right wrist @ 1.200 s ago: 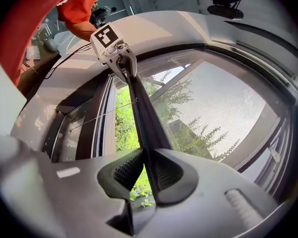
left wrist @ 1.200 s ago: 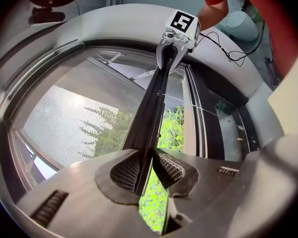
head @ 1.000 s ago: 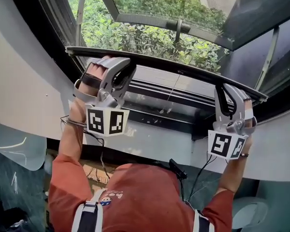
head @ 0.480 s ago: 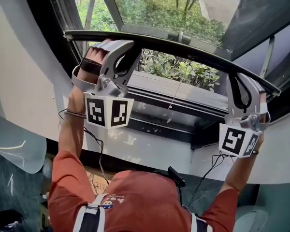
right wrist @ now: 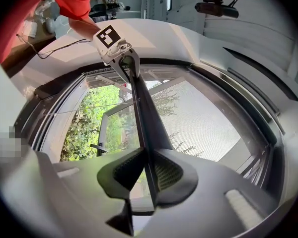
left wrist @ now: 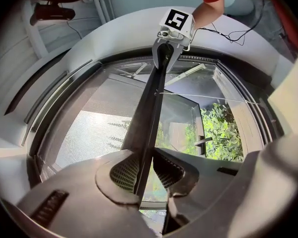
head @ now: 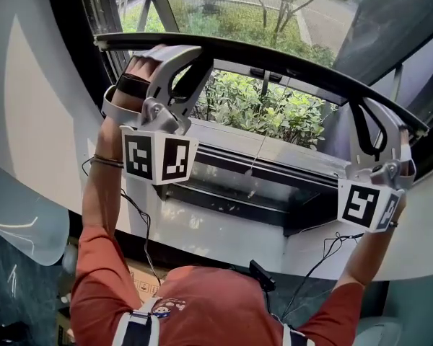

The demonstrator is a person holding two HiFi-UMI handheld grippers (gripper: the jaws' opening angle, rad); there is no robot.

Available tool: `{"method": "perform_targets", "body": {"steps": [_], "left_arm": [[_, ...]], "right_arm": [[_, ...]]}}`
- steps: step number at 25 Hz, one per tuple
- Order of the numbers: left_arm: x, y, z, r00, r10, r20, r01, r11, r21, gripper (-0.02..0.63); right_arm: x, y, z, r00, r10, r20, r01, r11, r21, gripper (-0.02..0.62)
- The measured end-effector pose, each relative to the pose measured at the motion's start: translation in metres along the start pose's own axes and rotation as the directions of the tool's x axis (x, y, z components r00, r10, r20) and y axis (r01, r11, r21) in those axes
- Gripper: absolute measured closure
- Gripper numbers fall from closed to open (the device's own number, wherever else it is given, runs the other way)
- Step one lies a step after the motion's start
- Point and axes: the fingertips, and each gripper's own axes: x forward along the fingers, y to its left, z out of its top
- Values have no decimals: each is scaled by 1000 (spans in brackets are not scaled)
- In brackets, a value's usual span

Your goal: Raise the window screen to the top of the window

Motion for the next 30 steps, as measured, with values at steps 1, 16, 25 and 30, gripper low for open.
{"method": "perform_targets", "body": {"steps": [1,16,25,30], "left_arm": [[1,4,1,1000,6,1,-6,1000,7,518],[32,98,18,990,133,54,-136,989,62,517],[48,149,27,981,171,89,-178,981,82,517],[56,175,31,979,179,94,-187,978,91,516]], "right_arm": [[1,-5,1,1000,-4,4,4,1000,-5,523],[21,-98,22,993,-103,51,106,991,-79,520],[32,-149,31,991,-120,53,126,986,-109,522],[37,-175,37,990,-127,59,134,983,-123,522]]}}
